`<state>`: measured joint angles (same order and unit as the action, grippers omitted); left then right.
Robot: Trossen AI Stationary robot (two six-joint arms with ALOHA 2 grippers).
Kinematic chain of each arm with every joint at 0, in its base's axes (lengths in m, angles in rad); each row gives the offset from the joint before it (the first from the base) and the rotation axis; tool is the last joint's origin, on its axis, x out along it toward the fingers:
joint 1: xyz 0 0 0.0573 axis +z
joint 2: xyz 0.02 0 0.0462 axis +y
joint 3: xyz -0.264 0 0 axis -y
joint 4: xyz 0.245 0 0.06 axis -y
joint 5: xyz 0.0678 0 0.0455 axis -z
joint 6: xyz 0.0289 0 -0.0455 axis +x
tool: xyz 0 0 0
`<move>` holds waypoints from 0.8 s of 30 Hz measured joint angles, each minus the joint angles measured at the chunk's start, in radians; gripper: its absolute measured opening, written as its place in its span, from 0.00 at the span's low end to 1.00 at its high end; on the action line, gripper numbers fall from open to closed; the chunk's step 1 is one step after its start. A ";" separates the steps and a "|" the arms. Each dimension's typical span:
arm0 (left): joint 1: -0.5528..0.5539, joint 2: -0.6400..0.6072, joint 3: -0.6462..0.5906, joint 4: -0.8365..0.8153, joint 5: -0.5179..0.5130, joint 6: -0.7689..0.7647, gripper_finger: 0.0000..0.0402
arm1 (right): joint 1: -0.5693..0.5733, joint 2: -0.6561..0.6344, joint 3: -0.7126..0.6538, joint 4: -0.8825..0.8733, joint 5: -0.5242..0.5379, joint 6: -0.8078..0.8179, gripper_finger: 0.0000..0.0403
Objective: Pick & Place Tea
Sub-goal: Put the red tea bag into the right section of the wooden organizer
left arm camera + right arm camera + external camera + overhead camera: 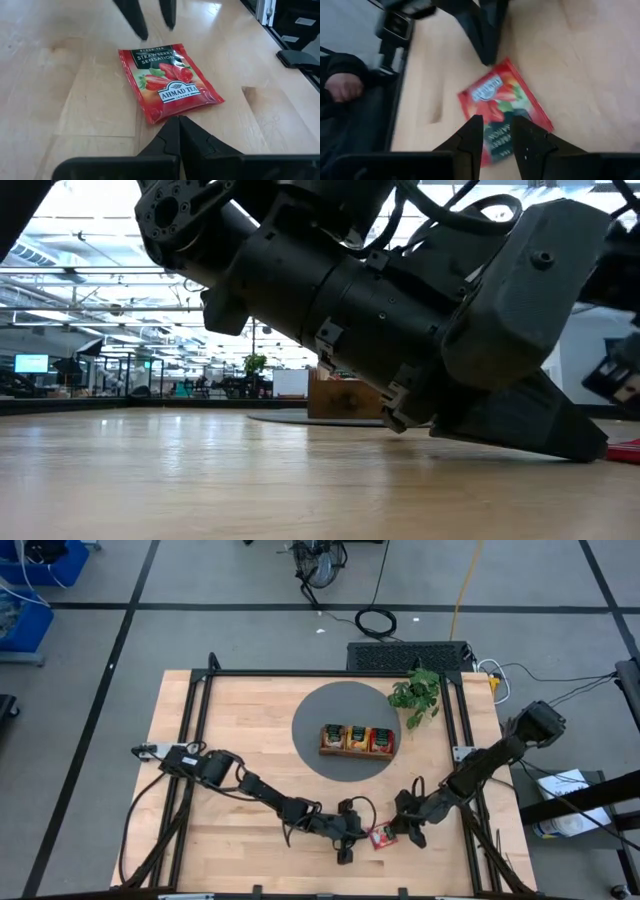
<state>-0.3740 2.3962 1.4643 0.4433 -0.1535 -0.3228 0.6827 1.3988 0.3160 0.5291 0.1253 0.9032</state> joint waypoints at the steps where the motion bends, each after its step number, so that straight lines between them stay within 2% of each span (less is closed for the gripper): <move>1: 0.000 0.000 0.000 -0.005 -0.001 0.000 0.01 | 0.000 -0.019 0.000 -0.007 0.000 -0.007 0.21; 7: -0.014 -0.001 0.001 -0.011 -0.008 0.054 0.05 | 0.017 -0.116 0.000 -0.125 -0.001 0.018 0.21; 11: -0.029 -0.007 -0.001 0.014 -0.008 0.099 0.02 | 0.073 -0.148 0.000 -0.161 -0.051 0.121 0.19; 15: -0.034 -0.020 -0.002 0.012 0.002 0.094 0.02 | 0.160 -0.134 0.001 -0.171 -0.069 0.209 0.17; 17: -0.034 -0.027 -0.002 0.023 0.015 0.089 0.04 | 0.183 -0.115 0.001 -0.184 -0.031 0.229 0.15; 19: -0.034 -0.032 -0.002 0.031 0.016 0.086 0.06 | 0.191 -0.091 0.001 -0.182 0.004 0.237 0.13; 24: -0.043 -0.048 -0.002 0.043 0.022 0.091 0.07 | 0.175 -0.024 0.003 -0.173 0.006 0.225 0.07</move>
<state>-0.4168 2.3487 1.4624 0.4862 -0.1311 -0.2315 0.8579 1.3750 0.3186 0.3560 0.1314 1.1281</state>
